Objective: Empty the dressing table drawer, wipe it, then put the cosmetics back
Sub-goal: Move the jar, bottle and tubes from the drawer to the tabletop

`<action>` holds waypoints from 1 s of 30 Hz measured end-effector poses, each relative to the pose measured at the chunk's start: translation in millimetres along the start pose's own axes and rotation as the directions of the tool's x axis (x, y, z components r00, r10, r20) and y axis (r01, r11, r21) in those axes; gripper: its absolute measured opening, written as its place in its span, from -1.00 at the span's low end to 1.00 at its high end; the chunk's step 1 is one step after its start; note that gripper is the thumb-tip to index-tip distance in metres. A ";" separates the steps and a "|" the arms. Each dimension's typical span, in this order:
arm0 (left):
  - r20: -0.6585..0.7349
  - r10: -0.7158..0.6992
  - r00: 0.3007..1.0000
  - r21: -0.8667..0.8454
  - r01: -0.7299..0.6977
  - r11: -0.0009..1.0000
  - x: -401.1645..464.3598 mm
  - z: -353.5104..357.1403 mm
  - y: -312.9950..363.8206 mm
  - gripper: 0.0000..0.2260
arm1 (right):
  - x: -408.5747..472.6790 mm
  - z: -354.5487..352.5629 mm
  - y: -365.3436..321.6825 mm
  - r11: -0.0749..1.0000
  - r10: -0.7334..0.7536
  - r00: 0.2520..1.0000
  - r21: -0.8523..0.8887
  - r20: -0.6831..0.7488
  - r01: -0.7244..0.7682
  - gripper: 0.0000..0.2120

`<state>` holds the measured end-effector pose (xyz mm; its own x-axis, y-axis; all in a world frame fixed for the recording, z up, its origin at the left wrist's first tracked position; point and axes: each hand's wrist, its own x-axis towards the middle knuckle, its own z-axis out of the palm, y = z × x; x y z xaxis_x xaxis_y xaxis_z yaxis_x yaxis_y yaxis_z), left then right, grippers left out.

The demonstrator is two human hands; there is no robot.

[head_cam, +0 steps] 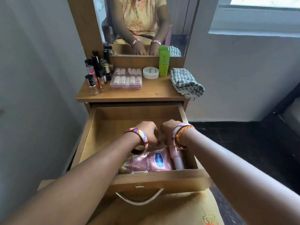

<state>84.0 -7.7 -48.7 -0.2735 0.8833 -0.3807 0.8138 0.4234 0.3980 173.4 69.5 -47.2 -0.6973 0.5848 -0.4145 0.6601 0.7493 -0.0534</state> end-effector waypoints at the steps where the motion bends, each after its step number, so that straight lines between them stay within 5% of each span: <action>1: -0.005 -0.001 1.000 0.000 0.001 1.000 -1.9 0.4 -1.1 -0.82 | -0.8 4.5 -1.3 0.999 0.007 1.000 -0.034 0.003 -0.007 -0.65; 5: -0.015 0.000 1.000 -0.002 0.000 1.000 -4.9 -0.4 -6.9 -0.78 | 0.1 14.8 -0.5 0.997 0.019 0.998 -0.075 0.061 -0.014 -0.64; 10: -0.024 0.027 0.999 -0.043 -0.028 0.999 -6.0 -5.8 -12.2 -0.77 | -2.2 -5.5 2.4 0.991 -0.052 0.996 0.127 0.075 0.042 -0.62; 14: 0.001 0.100 0.995 -0.321 -0.094 0.942 -7.1 -18.0 -8.1 -0.73 | -13.9 -42.3 10.5 0.944 -0.052 0.978 0.309 -0.202 0.114 -0.65; 20: -0.339 0.092 0.936 -0.536 -0.272 0.799 -8.4 -57.2 5.8 -0.59 | -28.5 -89.2 15.6 0.739 0.268 0.759 0.632 -0.593 0.233 -0.67; 24: -0.702 -0.071 0.709 -0.326 -0.232 0.916 2.9 -79.7 1.3 -0.62 | -21.1 -91.7 20.3 0.693 0.447 0.563 0.667 -0.695 0.273 -0.68; 26: -0.732 -0.093 0.675 -0.330 -0.231 0.915 8.2 -85.1 -2.2 -0.66 | -14.3 -84.9 20.4 0.719 0.471 0.513 0.649 -0.718 0.249 -0.68; 30: -0.669 -0.049 0.742 -0.322 -0.229 0.919 15.9 -83.9 -4.8 -0.71 | 3.0 -70.6 14.6 0.758 0.486 0.484 0.627 -0.728 0.181 -0.70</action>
<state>32.7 21.2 13.4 -0.5859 0.7687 0.2565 0.6453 0.2510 0.7215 161.2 104.1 14.8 -0.2199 0.8733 0.4346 0.5487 0.4791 -0.6851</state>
